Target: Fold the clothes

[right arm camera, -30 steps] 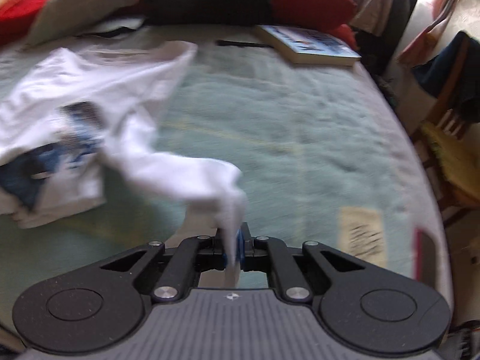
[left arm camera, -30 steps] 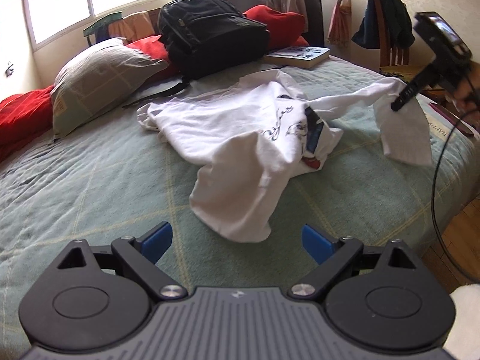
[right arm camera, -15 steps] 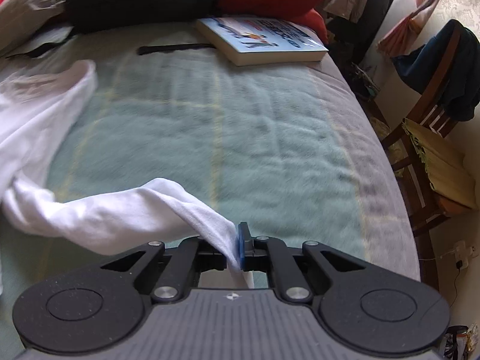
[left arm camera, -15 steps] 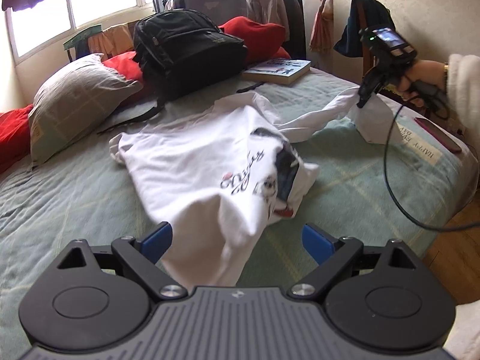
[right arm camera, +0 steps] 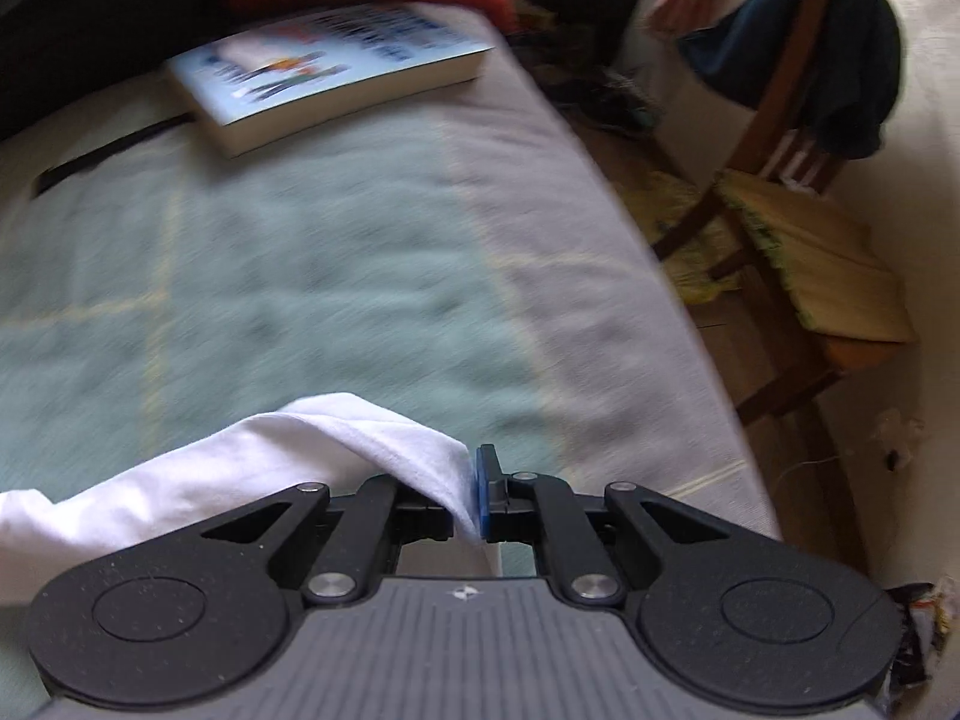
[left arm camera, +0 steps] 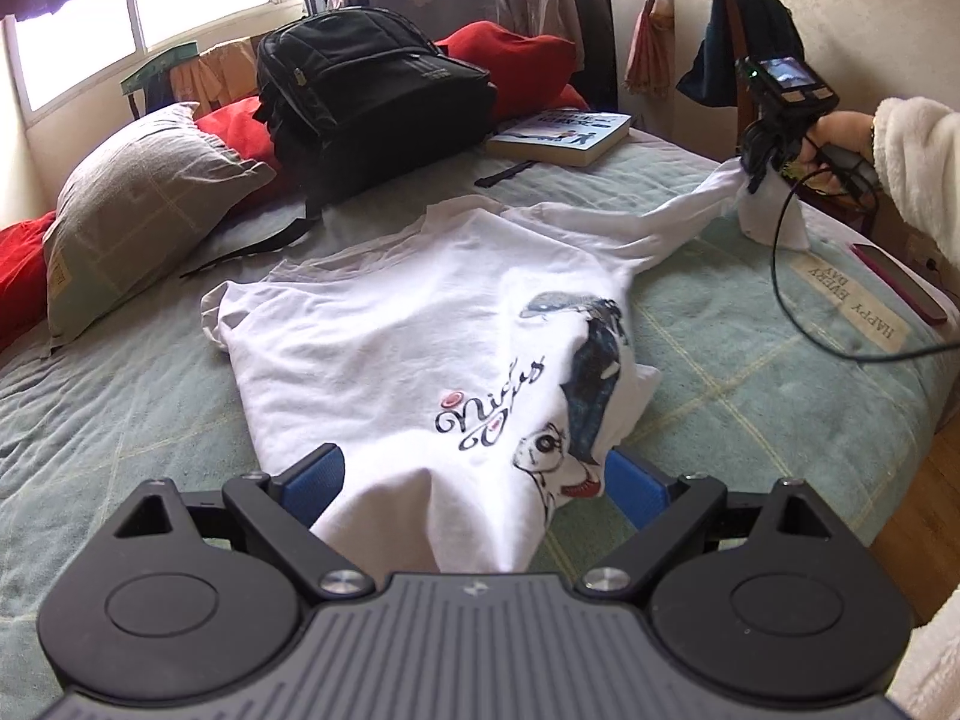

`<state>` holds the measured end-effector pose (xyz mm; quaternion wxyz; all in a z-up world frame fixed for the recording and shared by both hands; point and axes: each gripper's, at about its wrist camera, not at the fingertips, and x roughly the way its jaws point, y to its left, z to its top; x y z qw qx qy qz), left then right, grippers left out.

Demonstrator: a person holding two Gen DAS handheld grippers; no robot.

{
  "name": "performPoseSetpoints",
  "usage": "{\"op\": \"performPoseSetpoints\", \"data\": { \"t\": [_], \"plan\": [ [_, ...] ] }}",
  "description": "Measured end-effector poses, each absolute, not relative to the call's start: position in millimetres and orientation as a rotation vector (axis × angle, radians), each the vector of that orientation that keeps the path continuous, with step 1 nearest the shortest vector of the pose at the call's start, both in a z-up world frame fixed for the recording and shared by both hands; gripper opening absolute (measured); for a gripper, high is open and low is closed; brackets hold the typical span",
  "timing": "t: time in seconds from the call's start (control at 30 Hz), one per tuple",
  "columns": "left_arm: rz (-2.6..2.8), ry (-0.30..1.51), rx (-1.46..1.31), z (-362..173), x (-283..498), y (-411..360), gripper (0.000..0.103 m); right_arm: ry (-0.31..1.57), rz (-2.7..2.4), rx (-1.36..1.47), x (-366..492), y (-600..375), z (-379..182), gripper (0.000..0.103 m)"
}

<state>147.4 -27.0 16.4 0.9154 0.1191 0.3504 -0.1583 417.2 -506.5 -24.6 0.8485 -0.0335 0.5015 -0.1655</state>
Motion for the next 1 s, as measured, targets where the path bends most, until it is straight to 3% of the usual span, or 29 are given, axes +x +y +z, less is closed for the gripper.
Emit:
{"op": "performPoseSetpoints", "data": {
  "t": [0.2, 0.27, 0.33, 0.53, 0.77, 0.87, 1.0],
  "plan": [
    [-0.313, 0.729, 0.230, 14, 155, -26, 0.093, 0.974, -0.466, -0.015, 432, -536, -13, 0.010],
    [-0.309, 0.734, 0.225, 14, 156, -26, 0.093, 0.964, -0.490, -0.009, 435, -542, -15, 0.016],
    [-0.311, 0.734, 0.232, 14, 155, -27, 0.093, 0.974, -0.490, -0.030, 439, -540, -20, 0.031],
    [-0.318, 0.721, 0.233, 19, 153, -28, 0.093, 1.015, -0.485, -0.032, 432, -544, -28, 0.047],
    [-0.318, 0.714, 0.242, 21, 150, -27, 0.093, 1.018, -0.430, 0.071, 405, -548, -23, 0.049],
    [-0.316, 0.718, 0.243, 19, 149, -28, 0.094, 1.022, -0.303, 0.108, 398, -531, -24, 0.063],
    [-0.304, 0.732, 0.260, 16, 145, -30, 0.094, 1.091, -0.276, 0.002, 407, -508, -45, 0.063]
  ]
}}
